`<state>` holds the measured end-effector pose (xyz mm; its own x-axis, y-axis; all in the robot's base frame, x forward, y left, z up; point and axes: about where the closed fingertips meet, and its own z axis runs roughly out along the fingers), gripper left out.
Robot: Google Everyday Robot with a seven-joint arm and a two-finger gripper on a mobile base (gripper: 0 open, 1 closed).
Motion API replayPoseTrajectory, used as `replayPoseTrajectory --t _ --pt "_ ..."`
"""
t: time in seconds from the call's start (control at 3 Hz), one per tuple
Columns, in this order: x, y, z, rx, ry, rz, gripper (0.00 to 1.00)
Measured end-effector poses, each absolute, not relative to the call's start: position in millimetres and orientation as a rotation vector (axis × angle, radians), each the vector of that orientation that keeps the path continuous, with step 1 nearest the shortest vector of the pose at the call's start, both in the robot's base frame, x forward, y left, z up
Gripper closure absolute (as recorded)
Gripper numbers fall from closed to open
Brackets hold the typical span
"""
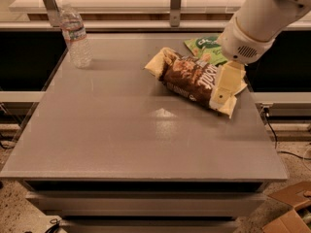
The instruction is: Move brown chip bag near water bottle
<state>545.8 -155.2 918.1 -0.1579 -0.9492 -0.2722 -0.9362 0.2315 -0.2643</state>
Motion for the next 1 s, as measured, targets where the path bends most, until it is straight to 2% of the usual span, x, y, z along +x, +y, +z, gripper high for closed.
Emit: replayPoseTrajectory --t 0.33,0.67,1.0 --pt "566.8 -150.3 898.8 -1.741 2.16 -0.033 0.0" --pt "582.2 -144.2 882.1 -1.756 2.179 -0.021 0.16" --pt "592.1 -138.2 869.9 -1.767 2.192 -0.006 0.4"
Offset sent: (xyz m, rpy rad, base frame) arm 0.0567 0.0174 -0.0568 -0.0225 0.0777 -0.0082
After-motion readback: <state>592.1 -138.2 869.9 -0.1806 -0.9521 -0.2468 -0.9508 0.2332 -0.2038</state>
